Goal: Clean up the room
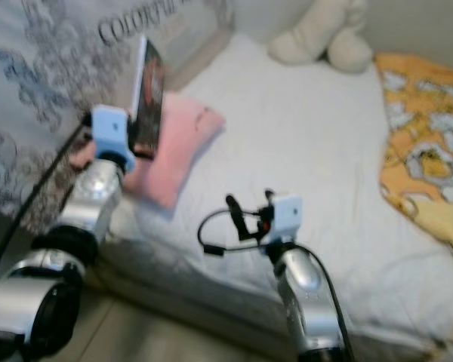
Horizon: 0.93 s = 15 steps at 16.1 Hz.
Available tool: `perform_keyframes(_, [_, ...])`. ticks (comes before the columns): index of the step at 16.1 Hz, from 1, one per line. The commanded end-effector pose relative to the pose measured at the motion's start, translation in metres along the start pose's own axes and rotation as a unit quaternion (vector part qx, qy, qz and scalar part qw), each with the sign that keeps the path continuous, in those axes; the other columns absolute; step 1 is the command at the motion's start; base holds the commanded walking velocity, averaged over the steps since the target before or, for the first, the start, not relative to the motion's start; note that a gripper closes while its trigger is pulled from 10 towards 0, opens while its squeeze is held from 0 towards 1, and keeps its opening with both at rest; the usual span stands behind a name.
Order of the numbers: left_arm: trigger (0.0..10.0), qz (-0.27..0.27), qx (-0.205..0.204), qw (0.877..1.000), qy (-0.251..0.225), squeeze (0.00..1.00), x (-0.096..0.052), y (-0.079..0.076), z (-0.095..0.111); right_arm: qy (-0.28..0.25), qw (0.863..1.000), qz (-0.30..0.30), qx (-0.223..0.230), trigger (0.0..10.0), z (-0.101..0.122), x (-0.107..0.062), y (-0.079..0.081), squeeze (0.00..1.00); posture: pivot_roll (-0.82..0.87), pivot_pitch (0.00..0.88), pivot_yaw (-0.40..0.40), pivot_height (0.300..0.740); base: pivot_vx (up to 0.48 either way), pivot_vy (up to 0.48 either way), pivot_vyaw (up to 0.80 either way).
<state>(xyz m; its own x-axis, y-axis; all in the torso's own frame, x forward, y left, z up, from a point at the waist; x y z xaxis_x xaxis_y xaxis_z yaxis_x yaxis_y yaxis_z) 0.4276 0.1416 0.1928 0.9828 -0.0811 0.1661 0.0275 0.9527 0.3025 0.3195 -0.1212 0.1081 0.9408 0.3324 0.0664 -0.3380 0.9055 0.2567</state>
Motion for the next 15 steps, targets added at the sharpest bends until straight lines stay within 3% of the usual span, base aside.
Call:
perform_keyframes(1, [10.0,-0.033,0.005,0.998,-0.048,0.0,0.007,-0.017,0.027,0.002,1.0,-0.023,-0.01,10.0,-0.002,-0.007,-0.012,0.0,0.04,0.045,-0.006,0.74,0.48,0.0,0.0])
perform_keyframes(3, [10.0,-0.059,0.003,0.995,-0.076,0.0,0.009,-0.026,0.04,0.006,1.0,-0.024,-0.02,10.0,-0.003,-0.009,-0.012,0.0,0.03,0.041,-0.004,0.74,0.48,0.0,0.0])
perform_keyframes(6, [10.0,-0.078,-0.024,0.994,-0.075,0.0,0.016,-0.029,0.052,0.001,0.999,-0.031,-0.015,10.0,-0.004,-0.012,-0.012,0.0,0.02,0.041,-0.005,0.74,0.0,0.0,-0.42])
perform_keyframes(7, [10.0,-0.153,-0.094,0.984,-0.023,0.0,0.02,-0.051,0.048,0.009,0.999,-0.027,-0.017,10.0,-0.005,-0.016,-0.012,0.0,0.01,0.07,-0.021,0.74,0.0,0.0,0.0])
perform_keyframes(9, [10.0,-0.227,-0.159,0.961,0.016,0.0,0.014,-0.084,0.042,0.021,0.999,-0.028,-0.012,10.0,-0.007,-0.027,-0.013,0.0,-0.02,0.134,-0.05,0.74,0.0,0.0,0.0])
perform_keyframes(11, [10.0,-0.292,-0.189,0.937,0.034,0.0,0.001,-0.127,0.041,0.041,0.999,-0.021,-0.02,10.0,-0.01,-0.042,-0.011,0.0,-0.07,0.187,-0.07,0.74,0.0,0.0,0.0])
perform_keyframes(14, [10.0,-0.313,-0.292,0.902,0.059,0.0,-0.008,-0.157,0.046,0.057,0.998,-0.021,-0.025,10.0,-0.01,-0.058,-0.009,0.0,-0.15,0.26,-0.098,0.74,0.0,0.0,0.0])
perform_keyframes(15, [10.0,-0.307,-0.36,0.876,0.087,0.0,-0.014,-0.169,0.042,0.071,0.997,-0.019,-0.024,10.0,-0.01,-0.072,-0.003,0.0,-0.18,0.288,-0.105,0.74,0.0,0.0,0.0])
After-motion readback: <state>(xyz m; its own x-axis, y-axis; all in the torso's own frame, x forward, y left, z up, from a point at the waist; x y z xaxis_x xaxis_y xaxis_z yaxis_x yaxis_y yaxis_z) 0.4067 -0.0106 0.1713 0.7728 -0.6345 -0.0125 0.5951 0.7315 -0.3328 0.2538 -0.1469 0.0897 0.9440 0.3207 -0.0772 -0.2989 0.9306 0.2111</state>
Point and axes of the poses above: a point about 5 cm out from each wrist's last joint towards the gripper, its own x axis pointing out of the wrist towards the gripper, its own z axis along the axis of the wrist's last joint, y = z × x, the point moved 3 cm from there along x, pointing out of the wrist towards the gripper, and after that the axes turned 8 degrees about x, right-handed, at the moved point
